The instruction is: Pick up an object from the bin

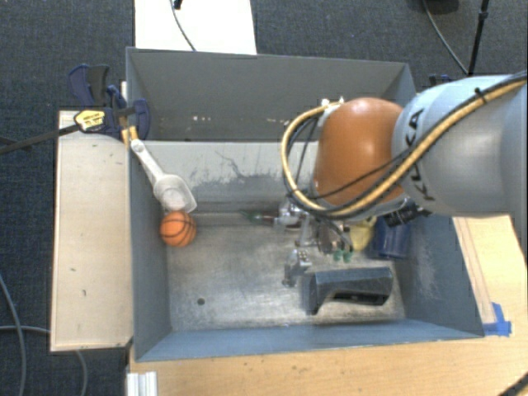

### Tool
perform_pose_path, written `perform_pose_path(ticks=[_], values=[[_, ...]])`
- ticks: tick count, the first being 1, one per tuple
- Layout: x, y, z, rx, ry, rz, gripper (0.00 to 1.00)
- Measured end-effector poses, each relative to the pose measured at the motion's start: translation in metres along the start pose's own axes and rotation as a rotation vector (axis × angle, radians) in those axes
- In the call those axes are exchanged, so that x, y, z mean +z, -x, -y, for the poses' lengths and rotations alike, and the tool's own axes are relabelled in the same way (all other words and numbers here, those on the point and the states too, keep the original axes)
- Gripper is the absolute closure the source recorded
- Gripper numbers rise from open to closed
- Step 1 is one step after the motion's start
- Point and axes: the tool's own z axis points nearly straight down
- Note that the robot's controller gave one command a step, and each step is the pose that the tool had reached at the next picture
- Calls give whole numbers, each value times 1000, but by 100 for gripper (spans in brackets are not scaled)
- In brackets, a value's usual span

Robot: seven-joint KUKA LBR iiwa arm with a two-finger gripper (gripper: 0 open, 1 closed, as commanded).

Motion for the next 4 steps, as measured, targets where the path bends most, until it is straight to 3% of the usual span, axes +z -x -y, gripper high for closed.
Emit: perform_pose_path(ticks=[1, 2, 3, 4], values=[[0, 0, 0, 1, 0, 0, 0], [32, -25, 33, -22, 1, 4, 0], [55, -40, 59, -8, -3, -7, 0], [53, -47, 87, -145, 0, -2, 0]])
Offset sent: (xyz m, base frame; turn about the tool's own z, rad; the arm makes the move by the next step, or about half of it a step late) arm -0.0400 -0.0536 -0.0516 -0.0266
